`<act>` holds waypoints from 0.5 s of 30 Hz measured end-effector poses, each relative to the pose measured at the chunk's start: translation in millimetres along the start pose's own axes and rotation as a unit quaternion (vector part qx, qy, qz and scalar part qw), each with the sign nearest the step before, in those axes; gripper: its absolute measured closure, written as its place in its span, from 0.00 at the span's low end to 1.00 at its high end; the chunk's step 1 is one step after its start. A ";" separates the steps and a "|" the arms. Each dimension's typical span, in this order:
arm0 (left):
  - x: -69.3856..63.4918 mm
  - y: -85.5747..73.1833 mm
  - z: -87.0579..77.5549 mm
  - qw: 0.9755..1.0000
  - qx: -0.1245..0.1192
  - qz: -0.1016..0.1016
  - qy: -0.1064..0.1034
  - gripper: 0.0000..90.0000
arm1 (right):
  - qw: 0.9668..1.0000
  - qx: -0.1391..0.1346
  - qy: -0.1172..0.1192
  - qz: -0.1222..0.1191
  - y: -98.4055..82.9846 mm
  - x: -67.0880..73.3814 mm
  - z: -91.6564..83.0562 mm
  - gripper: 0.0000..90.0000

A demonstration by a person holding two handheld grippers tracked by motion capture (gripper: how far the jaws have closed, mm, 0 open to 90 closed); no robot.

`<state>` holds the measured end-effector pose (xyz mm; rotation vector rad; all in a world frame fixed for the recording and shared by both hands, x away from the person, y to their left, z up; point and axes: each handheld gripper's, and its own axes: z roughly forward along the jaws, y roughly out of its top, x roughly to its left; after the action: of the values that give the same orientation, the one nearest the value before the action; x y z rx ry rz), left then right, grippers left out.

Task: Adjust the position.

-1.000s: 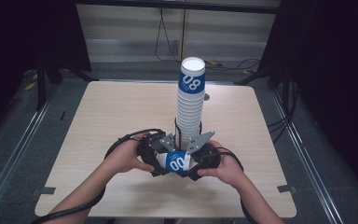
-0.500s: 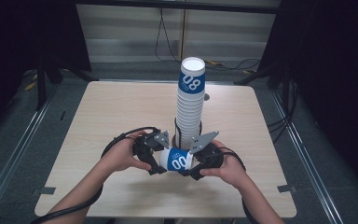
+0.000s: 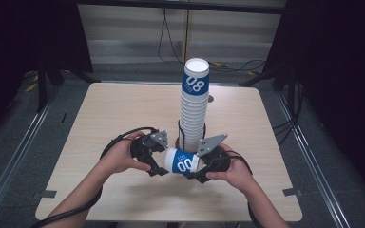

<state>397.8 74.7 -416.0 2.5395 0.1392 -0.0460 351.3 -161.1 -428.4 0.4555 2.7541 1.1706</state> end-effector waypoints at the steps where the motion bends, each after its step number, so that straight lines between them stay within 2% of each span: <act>1: 0.1 -0.6 -0.9 1.000 0.004 0.000 -0.002 0.17 | 1.000 0.001 0.001 0.002 -0.5 0.0 -0.4 0.33; 2: 1.2 -1.0 -1.0 1.000 0.001 0.004 -0.004 0.17 | 1.000 -0.004 0.002 0.002 -1.3 -0.2 -0.9 0.33; 3: 0.3 -2.0 -1.1 1.000 -0.006 -0.005 -0.003 0.17 | 1.000 -0.004 0.002 0.002 -1.3 -0.2 -0.9 0.33; 4: 2.3 -2.0 -3.6 1.000 0.002 -0.003 -0.017 0.17 | 1.000 -0.006 0.002 0.004 -2.1 -0.5 -1.5 0.33; 5: 1.2 -3.0 -2.6 1.000 -0.010 -0.005 -0.005 0.17 | 1.000 -0.006 0.002 0.004 -2.1 -0.5 -1.5 0.33; 6: 1.5 -3.2 -3.6 1.000 -0.012 -0.007 -0.009 0.17 | 1.000 -0.008 0.001 0.005 -2.4 -0.5 -1.9 0.33; 9: 1.8 -3.6 -5.0 1.000 -0.013 -0.004 -0.002 0.17 | 1.000 -0.012 0.003 0.008 -3.2 -1.0 -2.8 0.33; 10: 3.4 -3.0 -6.4 1.000 -0.010 -0.003 -0.016 0.17 | 1.000 -0.013 0.001 0.008 -3.5 -1.3 -2.9 0.33; 11: 1.9 -4.0 -4.7 1.000 -0.023 -0.007 -0.005 0.17 | 1.000 -0.015 0.002 0.010 -3.7 -1.3 -3.1 0.33; 15: 2.8 -4.4 -4.9 1.000 -0.023 -0.010 -0.007 0.17 | 1.000 -0.017 0.002 0.011 -4.2 -1.4 -3.6 0.33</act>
<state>400.1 81.4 -414.7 2.4925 0.1573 -0.0678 350.9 -166.8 -428.9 0.4816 2.7349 1.2210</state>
